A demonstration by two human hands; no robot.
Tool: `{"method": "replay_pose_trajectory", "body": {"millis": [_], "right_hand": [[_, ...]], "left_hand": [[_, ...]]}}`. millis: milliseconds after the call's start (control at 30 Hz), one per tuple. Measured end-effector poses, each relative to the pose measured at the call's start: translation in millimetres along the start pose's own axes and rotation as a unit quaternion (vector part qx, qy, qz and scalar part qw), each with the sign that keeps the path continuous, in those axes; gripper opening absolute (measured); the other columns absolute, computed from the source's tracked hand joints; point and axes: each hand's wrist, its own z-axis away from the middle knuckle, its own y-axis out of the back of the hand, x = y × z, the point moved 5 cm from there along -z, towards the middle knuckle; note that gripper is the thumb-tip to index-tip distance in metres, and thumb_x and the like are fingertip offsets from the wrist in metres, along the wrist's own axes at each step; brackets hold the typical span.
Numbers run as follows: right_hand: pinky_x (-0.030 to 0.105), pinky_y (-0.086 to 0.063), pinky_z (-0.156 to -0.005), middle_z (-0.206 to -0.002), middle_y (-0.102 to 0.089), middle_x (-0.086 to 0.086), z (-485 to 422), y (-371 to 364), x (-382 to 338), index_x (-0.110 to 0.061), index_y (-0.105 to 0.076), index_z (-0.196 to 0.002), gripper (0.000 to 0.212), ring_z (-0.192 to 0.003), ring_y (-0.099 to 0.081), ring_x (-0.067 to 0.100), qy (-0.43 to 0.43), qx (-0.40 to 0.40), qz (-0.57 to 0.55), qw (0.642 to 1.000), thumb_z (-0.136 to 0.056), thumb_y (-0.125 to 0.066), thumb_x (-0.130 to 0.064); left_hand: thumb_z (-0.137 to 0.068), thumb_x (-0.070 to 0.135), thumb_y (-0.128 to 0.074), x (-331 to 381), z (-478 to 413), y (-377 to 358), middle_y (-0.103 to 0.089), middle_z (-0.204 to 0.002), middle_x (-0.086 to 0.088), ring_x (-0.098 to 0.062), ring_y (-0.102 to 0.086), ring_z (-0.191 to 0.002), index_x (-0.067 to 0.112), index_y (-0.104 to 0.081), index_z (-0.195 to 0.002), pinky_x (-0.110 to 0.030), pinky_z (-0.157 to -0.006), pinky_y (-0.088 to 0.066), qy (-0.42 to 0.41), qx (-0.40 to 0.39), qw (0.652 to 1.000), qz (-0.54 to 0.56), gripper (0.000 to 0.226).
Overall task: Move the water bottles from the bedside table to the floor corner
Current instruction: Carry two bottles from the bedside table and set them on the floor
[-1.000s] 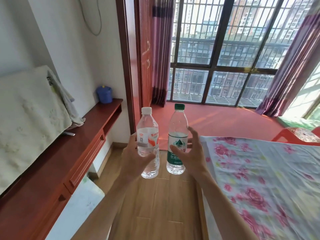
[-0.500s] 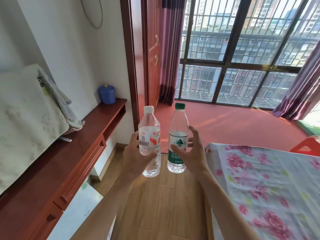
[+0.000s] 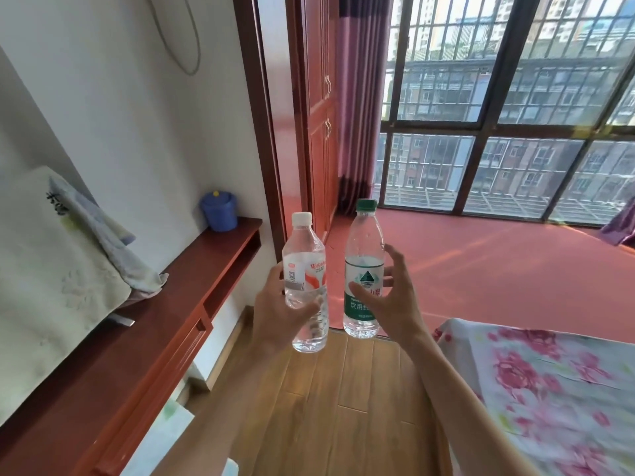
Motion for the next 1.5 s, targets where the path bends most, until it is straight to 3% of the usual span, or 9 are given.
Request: {"method": "replay_pose_trajectory", "body": {"millis": [100, 300, 467, 667, 767, 933, 1333, 1433, 1500], "right_hand": [[0.012, -0.049, -0.055, -0.092, -0.057, -0.014, -24, -3, 10, -0.019, -0.035, -0.144, 0.086, -0.079, -0.061, -0.002, 0.004, -0.005, 0.0, 1.0, -0.074, -0.084, -0.016], [0.009, -0.047, -0.054, -0.091, -0.056, -0.018, -67, -13, 28, -0.019, -0.034, -0.144, 0.086, -0.077, -0.06, -0.009, 0.016, -0.014, 0.007, 1.0, -0.074, -0.084, -0.017], [0.008, -0.048, -0.056, -0.091, -0.057, -0.018, -100, -24, 50, -0.02, -0.035, -0.143, 0.085, -0.083, -0.059, -0.015, 0.014, -0.026, 0.003, 1.0, -0.073, -0.085, -0.017], [0.003, -0.046, -0.061, -0.095, -0.057, -0.02, -159, -38, 75, -0.02, -0.036, -0.142, 0.083, -0.084, -0.057, -0.016, 0.02, -0.038, 0.006, 0.999, -0.074, -0.084, -0.017], [0.002, -0.045, -0.062, -0.095, -0.056, -0.021, -197, -51, 90, -0.02, -0.036, -0.142, 0.083, -0.085, -0.057, -0.016, 0.018, -0.038, 0.009, 0.999, -0.074, -0.084, -0.016], [0.002, -0.046, -0.061, -0.097, -0.055, -0.022, -265, -82, 108, -0.019, -0.036, -0.142, 0.083, -0.086, -0.057, -0.017, 0.018, -0.046, 0.01, 0.999, -0.074, -0.084, -0.014], [0.002, -0.047, -0.062, -0.098, -0.056, -0.022, -386, -125, 134, -0.033, -0.035, -0.137, 0.083, -0.086, -0.057, -0.017, 0.022, -0.045, 0.009, 0.999, -0.073, -0.085, -0.017], [0.003, -0.047, -0.063, -0.099, -0.057, -0.022, -407, -132, 142, -0.03, -0.036, -0.139, 0.083, -0.087, -0.058, -0.015, 0.027, -0.051, 0.005, 0.998, -0.073, -0.085, -0.018], [0.004, -0.049, -0.064, -0.1, -0.058, -0.022, -420, -137, 148, -0.028, -0.038, -0.141, 0.085, -0.089, -0.059, -0.012, 0.029, -0.052, -0.001, 0.998, -0.072, -0.086, -0.02]], "left_hand": [[-0.067, 0.031, -0.086, -5, -22, -8, -0.071, -0.103, 0.0, -0.012, -0.071, -0.086, 0.013, -0.052, -0.12, -0.037, -0.074, -0.061, -0.003, 0.006, 1.0, -0.004, 0.066], [-0.067, 0.028, -0.086, -15, -60, -23, -0.069, -0.102, 0.002, -0.006, -0.069, -0.084, 0.013, -0.051, -0.122, -0.022, -0.069, -0.057, 0.001, 0.017, 1.0, -0.004, 0.066], [-0.067, 0.019, -0.086, -29, -98, -41, -0.065, -0.098, 0.007, 0.008, -0.062, -0.077, 0.014, -0.051, -0.123, -0.011, -0.063, -0.052, 0.002, 0.025, 1.0, -0.001, 0.067], [-0.066, 0.02, -0.087, -60, -162, -63, -0.067, -0.101, 0.0, -0.009, -0.067, -0.087, 0.012, -0.05, -0.126, -0.018, -0.067, -0.054, 0.006, 0.03, 1.0, 0.001, 0.071], [-0.066, 0.016, -0.087, -73, -200, -73, -0.067, -0.099, 0.002, -0.006, -0.066, -0.083, 0.012, -0.052, -0.124, -0.01, -0.063, -0.052, 0.006, 0.031, 0.999, 0.003, 0.068], [-0.064, 0.018, -0.088, -95, -273, -79, -0.068, -0.096, 0.005, -0.005, -0.067, -0.086, 0.012, -0.052, -0.124, -0.023, -0.071, -0.056, 0.009, 0.035, 0.999, 0.002, 0.07], [-0.065, 0.015, -0.087, -127, -398, -93, -0.064, -0.096, 0.018, 0.001, -0.065, -0.087, 0.011, -0.052, -0.125, -0.025, -0.074, -0.055, 0.0, 0.039, 0.999, 0.005, 0.07], [-0.064, 0.022, -0.088, -138, -417, -97, -0.066, -0.101, 0.012, 0.001, -0.064, -0.09, 0.015, -0.051, -0.125, -0.027, -0.075, -0.056, -0.002, 0.036, 0.999, 0.018, 0.071], [-0.06, 0.04, -0.084, -146, -429, -100, -0.067, -0.105, 0.008, -0.005, -0.066, -0.094, 0.018, -0.05, -0.126, -0.031, -0.078, -0.058, 0.007, 0.038, 0.999, 0.029, 0.077]]}}
